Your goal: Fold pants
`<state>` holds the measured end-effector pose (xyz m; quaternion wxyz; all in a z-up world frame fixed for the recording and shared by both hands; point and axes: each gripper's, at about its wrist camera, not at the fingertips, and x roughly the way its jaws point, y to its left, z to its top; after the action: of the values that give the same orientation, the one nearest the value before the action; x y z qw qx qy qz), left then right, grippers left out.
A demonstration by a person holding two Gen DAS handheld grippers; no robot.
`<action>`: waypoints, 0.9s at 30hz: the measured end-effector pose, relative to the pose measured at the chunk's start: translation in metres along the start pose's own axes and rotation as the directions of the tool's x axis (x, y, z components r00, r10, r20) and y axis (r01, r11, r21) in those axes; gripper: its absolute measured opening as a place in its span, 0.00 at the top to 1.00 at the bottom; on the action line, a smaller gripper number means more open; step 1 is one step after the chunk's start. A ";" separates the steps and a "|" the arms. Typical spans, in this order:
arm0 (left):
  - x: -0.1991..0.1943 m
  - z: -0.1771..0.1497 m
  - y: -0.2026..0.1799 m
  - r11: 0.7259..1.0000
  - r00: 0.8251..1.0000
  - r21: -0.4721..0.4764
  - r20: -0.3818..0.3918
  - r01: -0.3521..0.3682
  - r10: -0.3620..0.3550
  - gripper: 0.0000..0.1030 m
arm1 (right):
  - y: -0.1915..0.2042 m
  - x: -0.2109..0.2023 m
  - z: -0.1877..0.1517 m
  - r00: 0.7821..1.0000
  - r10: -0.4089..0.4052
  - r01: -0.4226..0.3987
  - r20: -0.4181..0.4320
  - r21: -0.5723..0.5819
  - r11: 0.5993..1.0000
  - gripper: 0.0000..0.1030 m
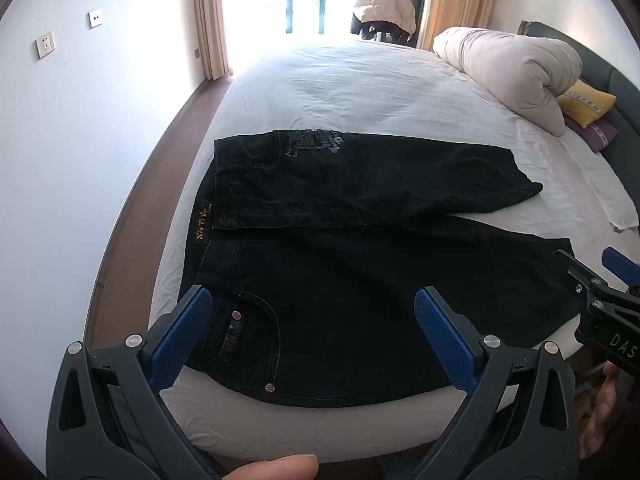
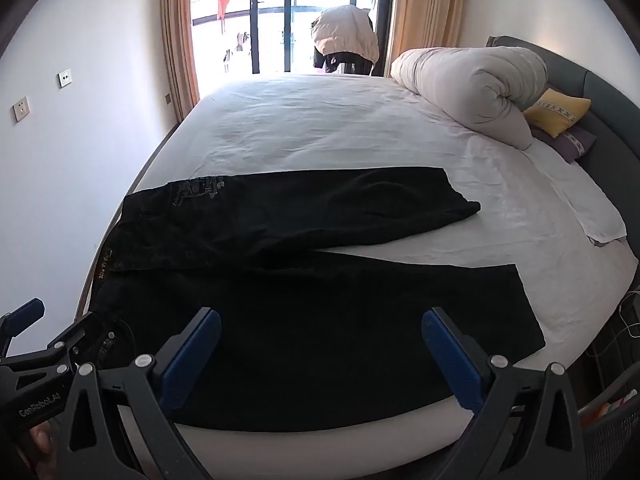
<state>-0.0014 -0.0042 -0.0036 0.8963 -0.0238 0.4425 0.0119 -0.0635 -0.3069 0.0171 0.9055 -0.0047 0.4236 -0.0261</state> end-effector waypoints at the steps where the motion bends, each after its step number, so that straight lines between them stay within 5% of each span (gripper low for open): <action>1: 0.001 0.000 0.001 1.000 1.000 -0.001 -0.001 0.001 -0.001 0.00 | 0.000 0.000 0.000 1.000 0.001 -0.001 0.000 0.000 1.000 0.00; 27: 0.001 0.001 0.001 1.000 1.000 -0.002 -0.004 0.003 -0.003 0.00 | 0.005 0.004 -0.002 1.000 0.002 -0.002 -0.022 -0.005 1.000 0.00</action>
<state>-0.0004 -0.0036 -0.0040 0.8956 -0.0253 0.4441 0.0111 -0.0621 -0.3019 0.0130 0.9007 -0.0062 0.4337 -0.0243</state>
